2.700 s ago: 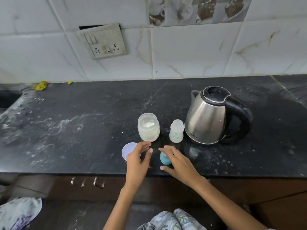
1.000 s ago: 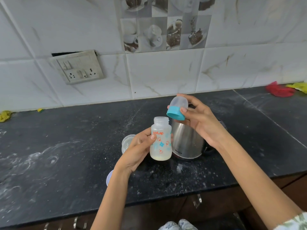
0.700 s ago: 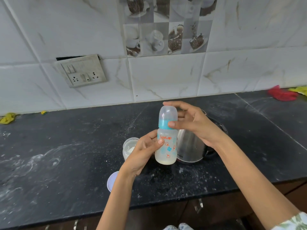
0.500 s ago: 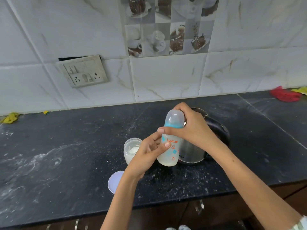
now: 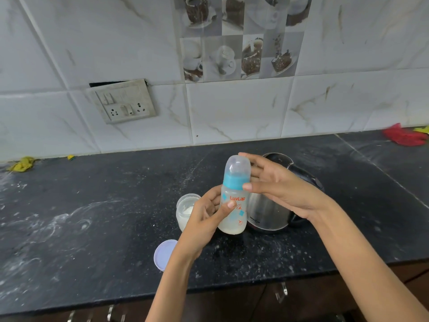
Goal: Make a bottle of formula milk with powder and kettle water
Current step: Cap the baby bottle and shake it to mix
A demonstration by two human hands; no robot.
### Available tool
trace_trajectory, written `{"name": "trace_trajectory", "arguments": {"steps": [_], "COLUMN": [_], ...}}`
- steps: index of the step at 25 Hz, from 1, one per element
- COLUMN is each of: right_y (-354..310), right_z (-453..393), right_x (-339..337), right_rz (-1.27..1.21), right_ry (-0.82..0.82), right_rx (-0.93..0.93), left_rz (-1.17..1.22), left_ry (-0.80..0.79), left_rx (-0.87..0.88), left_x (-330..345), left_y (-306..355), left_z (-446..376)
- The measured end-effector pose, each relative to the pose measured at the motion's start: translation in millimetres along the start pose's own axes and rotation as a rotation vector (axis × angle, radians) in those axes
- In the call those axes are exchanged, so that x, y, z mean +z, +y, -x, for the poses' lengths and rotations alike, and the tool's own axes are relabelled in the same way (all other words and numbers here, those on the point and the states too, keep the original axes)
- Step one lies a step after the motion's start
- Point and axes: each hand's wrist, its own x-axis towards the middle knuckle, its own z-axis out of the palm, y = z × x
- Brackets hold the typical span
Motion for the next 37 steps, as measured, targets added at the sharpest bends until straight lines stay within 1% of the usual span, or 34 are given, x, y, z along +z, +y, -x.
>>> {"name": "trace_trajectory", "arguments": {"steps": [1,3,4,5,8,9,10,12,15,19,21,24,25,26,29,31,33,34,35,37], "right_y": [1.3,8.2,10.9,12.7,11.0,9.8,10.1,12.8,20.6,30.9,39.8,46.5,46.9,46.7,49.1,52.9,55.2,55.7,56.3,58.4], "right_z": [0.0,-4.4,-6.2,-7.0,-3.4,-2.1,-2.0,-3.9,-4.3,9.2,12.1,11.1,11.1,11.4,13.0,13.6,13.5,13.6,13.7,13.4], "right_x": [1.3,8.6,12.5,14.2,3.3,0.8,0.3,7.2,22.0,36.8,42.5,46.0,46.2,46.2,49.1,52.6,52.5,51.3,49.8,45.9], "right_rz": [0.032,0.158,0.196,0.194,-0.013,-0.045,-0.031,0.002,0.042,0.102,0.111,0.068,0.102,0.172,0.453,0.582,0.631,0.615,0.557,0.339], "right_ry": [0.036,0.186,0.216,0.196,-0.016,-0.037,-0.005,0.133,0.261,0.209,0.198,0.256,0.296,0.341,0.425,0.465,0.504,0.508,0.494,0.419], "right_rx": [-0.019,-0.042,-0.037,-0.029,0.005,-0.007,-0.021,-0.029,-0.060,-0.028,-0.026,-0.079,-0.109,-0.141,-0.205,-0.248,-0.272,-0.278,-0.278,-0.245], "left_rz": [-0.003,-0.016,-0.022,-0.019,0.031,0.036,0.031,0.008,0.003,0.030,0.047,0.041,0.023,-0.011,-0.119,-0.165,-0.152,-0.126,-0.101,-0.059], "left_ry": [0.001,-0.012,-0.017,-0.020,-0.004,-0.004,-0.007,0.001,0.087,0.183,0.187,0.149,0.162,0.211,0.452,0.512,0.473,0.435,0.395,0.307], "left_rx": [0.003,0.004,0.003,-0.003,-0.029,-0.029,-0.027,-0.020,-0.020,-0.015,-0.038,-0.065,-0.048,-0.011,0.090,0.120,0.126,0.124,0.122,0.117], "left_x": [0.1,2.7,4.2,5.2,2.0,0.5,-0.1,2.9,8.4,5.5,5.3,5.8,6.4,7.2,11.8,14.2,13.5,12.0,9.6,4.5], "left_y": [0.3,-1.3,-2.0,-1.9,-0.2,0.6,1.2,0.5,0.0,4.3,7.5,13.1,15.6,18.0,23.5,23.9,23.3,23.6,24.2,26.0], "left_z": [0.9,2.2,2.6,2.8,4.8,5.8,6.7,7.6,7.6,5.0,4.2,2.7,1.6,-0.3,-7.7,-11.0,-13.6,-14.5,-15.6,-18.1]}}
